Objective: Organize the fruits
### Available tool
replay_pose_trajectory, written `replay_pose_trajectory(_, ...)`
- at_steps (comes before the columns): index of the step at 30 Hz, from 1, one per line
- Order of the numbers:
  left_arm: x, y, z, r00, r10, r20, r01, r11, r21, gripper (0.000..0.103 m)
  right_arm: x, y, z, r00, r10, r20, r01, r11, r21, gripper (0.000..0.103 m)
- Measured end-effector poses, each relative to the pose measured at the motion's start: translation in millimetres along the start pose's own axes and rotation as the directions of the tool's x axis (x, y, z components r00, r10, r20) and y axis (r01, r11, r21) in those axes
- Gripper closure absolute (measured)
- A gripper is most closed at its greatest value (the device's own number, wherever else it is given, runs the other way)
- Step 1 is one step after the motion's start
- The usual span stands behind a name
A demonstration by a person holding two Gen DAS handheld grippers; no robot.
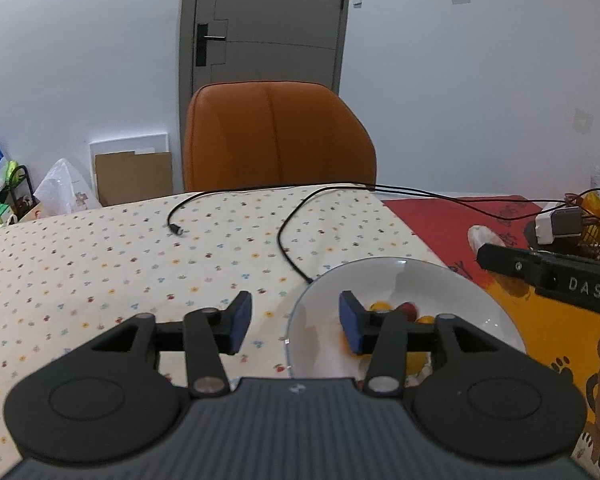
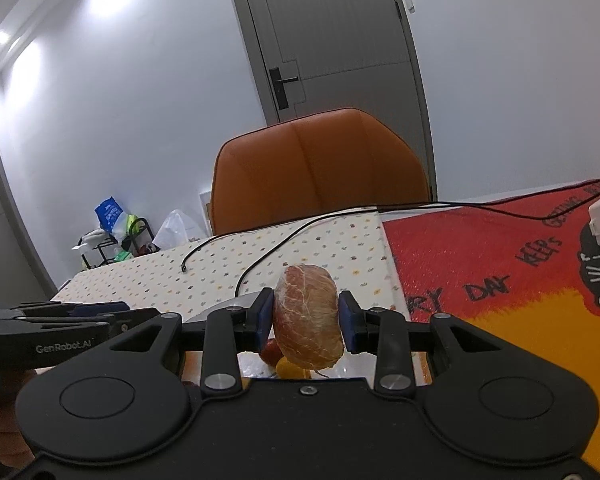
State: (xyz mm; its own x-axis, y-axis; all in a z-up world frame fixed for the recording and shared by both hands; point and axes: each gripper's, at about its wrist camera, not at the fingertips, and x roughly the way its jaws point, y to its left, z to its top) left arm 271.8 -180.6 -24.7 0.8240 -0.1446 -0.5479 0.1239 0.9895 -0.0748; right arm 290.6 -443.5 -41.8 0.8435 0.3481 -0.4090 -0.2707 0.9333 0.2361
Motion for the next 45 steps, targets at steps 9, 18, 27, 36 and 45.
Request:
replay_pose_trajectory(9, -22.3, 26.9, -1.4, 0.999, 0.044, 0.031, -0.043, 0.998, -0.044, 0.025, 9.0, 6.0, 6.1, 1.0, 0.002, -0.002, -0.002, 1.0, -0.019, 0.043)
replay_pose_trajectory(18, -47.7, 53.1, -9.3, 0.997, 0.065, 0.048, -0.059, 0.992, -0.11, 0.015, -14.8, 15.9, -2.7, 0.999, -0.049, 0.022, 0.048, 0.998, 0.026, 0.02)
replay_pose_trajectory(27, -73.5, 75.1, -18.1, 0.997, 0.064, 0.049, -0.057, 0.989, -0.135, 0.007, -41.0, 36.5, -19.1, 0.997, -0.079, 0.016, 0.077, 0.994, 0.081, 0.012)
replay_pose_trajectory(36, -102.3, 89.1, -25.1, 0.996, 0.066, 0.055, -0.058, 0.988, -0.141, 0.004, -53.6, 56.7, -33.0, 0.996, -0.089, -0.011, 0.09, 0.99, 0.108, 0.005)
replay_pose_trajectory(45, -132.3, 97.9, -33.3, 0.995, 0.074, 0.07, -0.062, 0.987, -0.151, 0.0, -75.1, 70.8, -35.4, 0.996, -0.086, -0.003, 0.086, 0.99, 0.11, 0.0)
